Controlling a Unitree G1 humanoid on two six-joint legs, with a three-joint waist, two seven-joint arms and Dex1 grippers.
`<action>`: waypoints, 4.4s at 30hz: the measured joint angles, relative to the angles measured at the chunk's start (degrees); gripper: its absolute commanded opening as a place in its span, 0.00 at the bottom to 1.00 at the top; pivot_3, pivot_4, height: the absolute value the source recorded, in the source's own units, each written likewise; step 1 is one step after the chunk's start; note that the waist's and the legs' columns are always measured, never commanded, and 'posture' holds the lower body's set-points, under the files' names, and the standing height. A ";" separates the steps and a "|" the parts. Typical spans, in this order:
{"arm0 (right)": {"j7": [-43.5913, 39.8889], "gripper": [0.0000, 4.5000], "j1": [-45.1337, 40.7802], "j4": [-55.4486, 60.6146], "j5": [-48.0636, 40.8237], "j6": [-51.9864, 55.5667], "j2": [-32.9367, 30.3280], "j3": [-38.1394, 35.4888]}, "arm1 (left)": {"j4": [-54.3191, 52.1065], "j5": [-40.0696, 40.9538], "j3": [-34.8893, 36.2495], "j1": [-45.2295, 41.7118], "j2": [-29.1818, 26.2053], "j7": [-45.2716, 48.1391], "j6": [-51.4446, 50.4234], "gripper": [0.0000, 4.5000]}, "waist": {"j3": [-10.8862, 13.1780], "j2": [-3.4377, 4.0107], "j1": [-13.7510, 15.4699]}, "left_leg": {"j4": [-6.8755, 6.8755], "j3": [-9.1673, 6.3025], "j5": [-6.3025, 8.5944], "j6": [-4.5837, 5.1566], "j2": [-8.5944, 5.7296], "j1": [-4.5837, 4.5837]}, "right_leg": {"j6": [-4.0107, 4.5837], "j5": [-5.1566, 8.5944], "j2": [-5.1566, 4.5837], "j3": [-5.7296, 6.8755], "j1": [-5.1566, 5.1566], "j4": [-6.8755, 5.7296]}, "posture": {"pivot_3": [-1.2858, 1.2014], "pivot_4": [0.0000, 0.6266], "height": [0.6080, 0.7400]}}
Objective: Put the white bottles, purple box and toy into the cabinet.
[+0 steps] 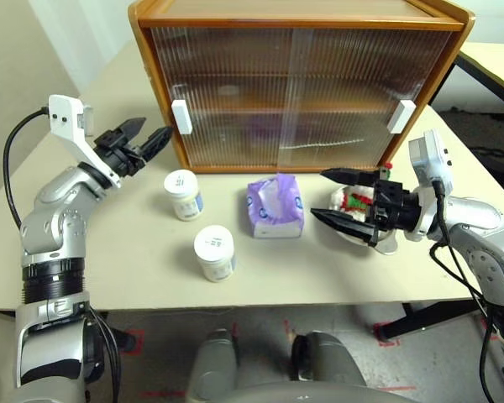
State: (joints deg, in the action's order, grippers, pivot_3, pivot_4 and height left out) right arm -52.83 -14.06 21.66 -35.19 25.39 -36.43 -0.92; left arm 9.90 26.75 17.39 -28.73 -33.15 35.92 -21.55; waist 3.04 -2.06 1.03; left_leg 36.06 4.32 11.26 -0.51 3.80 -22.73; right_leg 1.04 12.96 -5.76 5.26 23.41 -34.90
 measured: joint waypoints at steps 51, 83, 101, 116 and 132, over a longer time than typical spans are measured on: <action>10.98 1.00 0.92 4.60 -5.89 2.65 3.77 -4.77 | 8.99 -2.16 -7.25 -8.30 9.43 2.76 2.25 0.00 | -0.04 -0.07 -2.20 | 0.41 -0.19 -0.01 0.02 -0.04 0.01 | -0.37 -0.22 0.01 0.04 -0.06 -0.51 | 0.48 0.00 1.00; 11.84 1.00 0.97 4.02 -7.79 2.60 5.37 -6.82 | 1.14 -0.50 -6.83 -5.86 10.22 2.09 -2.53 0.00 | -0.03 -0.02 -3.21 | 0.99 -0.56 -0.01 0.02 -0.02 -0.39 | -0.36 -0.24 0.01 0.26 0.04 -0.69 | 0.49 0.00 1.00; 11.96 1.00 0.11 3.50 -7.67 2.56 5.46 -6.66 | 13.53 -3.87 -9.03 -13.59 13.07 2.19 3.01 0.00 | -0.03 0.00 -3.30 | 1.00 -0.59 -0.02 0.04 -0.05 -0.47 | -0.37 -0.24 0.00 0.34 0.04 -0.70 | 0.47 0.00 1.00; 14.10 1.00 2.05 5.62 -7.73 2.56 5.40 -7.28 | 17.59 -4.85 -11.85 -16.66 17.03 5.65 4.90 0.00 | -0.03 0.00 -4.05 | 1.06 -0.60 -0.02 0.03 -0.07 -0.48 | -0.39 -0.25 -0.05 0.36 0.02 -0.69 | 0.45 0.00 1.00; 15.05 1.00 2.64 6.78 -7.82 2.56 5.37 -7.54 | 20.43 -5.52 -11.84 -17.88 18.14 6.74 6.85 0.00 | -0.03 0.00 -4.86 | 1.08 -0.61 -0.02 0.03 -0.07 -0.48 | -0.40 -0.25 -0.06 0.36 0.01 -0.69 | 0.45 0.00 1.00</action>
State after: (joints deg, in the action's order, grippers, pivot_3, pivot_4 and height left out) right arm -37.78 -11.42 28.43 -43.01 27.96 -31.06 -8.46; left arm 30.33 21.23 5.55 -46.61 -15.00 42.67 -14.70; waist 3.01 -2.06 -3.83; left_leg 37.14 3.70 11.25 -0.48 3.73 -23.21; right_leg 0.64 12.71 -5.82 5.62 23.42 -35.59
